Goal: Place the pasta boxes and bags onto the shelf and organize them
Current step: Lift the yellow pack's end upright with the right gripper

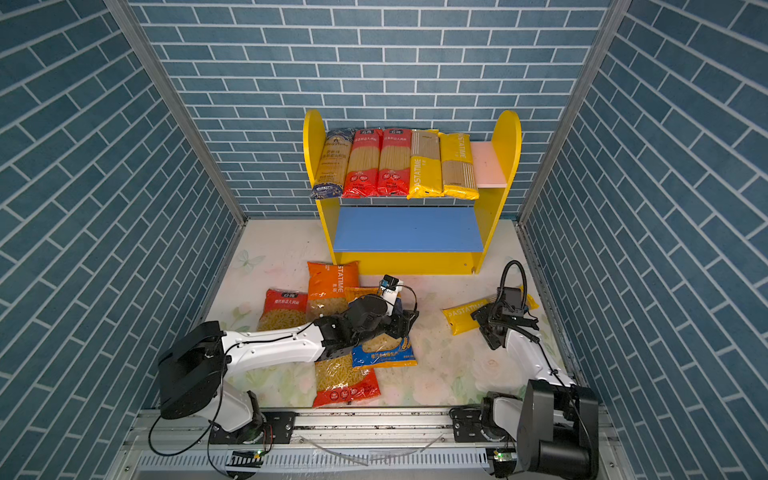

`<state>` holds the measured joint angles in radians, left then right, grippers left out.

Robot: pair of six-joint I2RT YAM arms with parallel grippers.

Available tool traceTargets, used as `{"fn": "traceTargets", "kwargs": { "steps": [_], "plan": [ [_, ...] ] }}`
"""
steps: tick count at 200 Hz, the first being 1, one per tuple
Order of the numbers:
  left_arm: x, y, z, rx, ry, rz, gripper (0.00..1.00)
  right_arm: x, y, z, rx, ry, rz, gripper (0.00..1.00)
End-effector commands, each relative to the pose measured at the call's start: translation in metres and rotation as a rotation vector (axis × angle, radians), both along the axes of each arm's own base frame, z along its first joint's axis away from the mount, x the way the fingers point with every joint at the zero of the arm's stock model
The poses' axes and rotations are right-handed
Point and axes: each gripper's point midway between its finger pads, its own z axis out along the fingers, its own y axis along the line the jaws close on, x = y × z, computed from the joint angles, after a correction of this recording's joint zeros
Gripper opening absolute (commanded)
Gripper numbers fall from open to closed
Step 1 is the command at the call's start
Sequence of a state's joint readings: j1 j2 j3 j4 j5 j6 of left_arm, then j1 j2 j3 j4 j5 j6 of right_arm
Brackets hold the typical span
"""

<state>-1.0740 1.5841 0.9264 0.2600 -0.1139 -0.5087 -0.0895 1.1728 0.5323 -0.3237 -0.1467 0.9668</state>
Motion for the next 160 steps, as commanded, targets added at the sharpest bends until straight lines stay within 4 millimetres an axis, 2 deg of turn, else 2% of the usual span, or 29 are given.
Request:
{"fn": "traceTargets", "kwargs": {
  "steps": [1,36,61,125,160],
  "plan": [
    [-0.001,-0.004,0.004,-0.009,-0.003,-0.008,0.72,0.014,-0.003,-0.009,0.014,-0.037,0.011,0.72],
    [-0.001,0.003,0.006,-0.006,-0.015,0.01,0.72,0.035,-0.001,-0.02,0.042,-0.055,0.017,0.67],
    [-0.001,0.003,0.004,-0.001,-0.012,0.01,0.72,0.034,-0.001,-0.027,0.055,-0.067,-0.005,0.61],
    [0.0,-0.002,0.005,0.002,-0.012,-0.002,0.72,0.029,0.0,-0.028,0.054,-0.118,-0.005,0.22],
    [-0.001,-0.002,0.005,-0.001,-0.008,-0.002,0.72,0.032,0.002,-0.013,0.066,-0.175,-0.01,0.13]
  ]
}}
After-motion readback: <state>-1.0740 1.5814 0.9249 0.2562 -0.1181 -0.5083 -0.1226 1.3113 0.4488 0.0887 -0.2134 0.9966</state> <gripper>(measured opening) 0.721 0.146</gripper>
